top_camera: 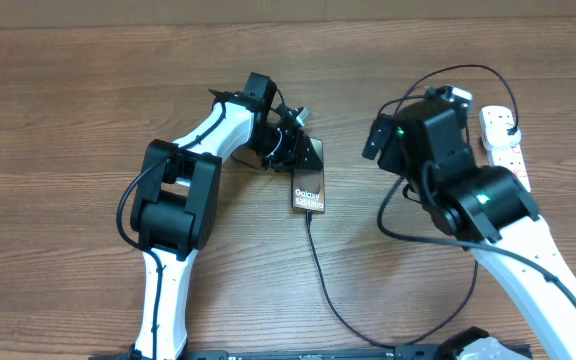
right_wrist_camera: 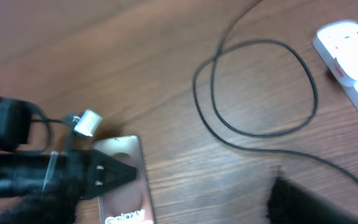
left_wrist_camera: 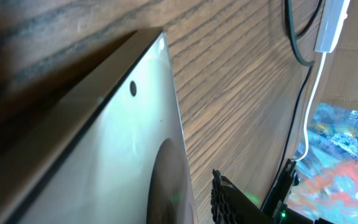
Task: Plug charger to phone and switch on socket
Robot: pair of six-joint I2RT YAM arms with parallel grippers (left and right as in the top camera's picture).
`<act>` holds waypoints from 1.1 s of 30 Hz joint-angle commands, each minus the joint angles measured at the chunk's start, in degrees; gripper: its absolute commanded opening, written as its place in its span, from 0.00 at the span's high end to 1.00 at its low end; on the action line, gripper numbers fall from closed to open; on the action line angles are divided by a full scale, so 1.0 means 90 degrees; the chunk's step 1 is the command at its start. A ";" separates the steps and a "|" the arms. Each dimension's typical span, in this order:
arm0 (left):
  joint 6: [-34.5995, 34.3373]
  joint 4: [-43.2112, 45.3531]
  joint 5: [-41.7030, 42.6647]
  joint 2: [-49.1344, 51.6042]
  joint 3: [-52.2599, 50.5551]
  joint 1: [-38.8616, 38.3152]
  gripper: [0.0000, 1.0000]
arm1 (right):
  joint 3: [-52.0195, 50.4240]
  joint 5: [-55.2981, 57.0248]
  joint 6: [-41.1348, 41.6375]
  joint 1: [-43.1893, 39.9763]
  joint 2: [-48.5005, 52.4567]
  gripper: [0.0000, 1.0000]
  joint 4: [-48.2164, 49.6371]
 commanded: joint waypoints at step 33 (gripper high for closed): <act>0.0002 -0.0877 -0.1083 0.0036 0.0010 -0.0017 0.46 | 0.0860 -0.2946 -0.0784 -0.6300 0.1882 0.96 -0.1443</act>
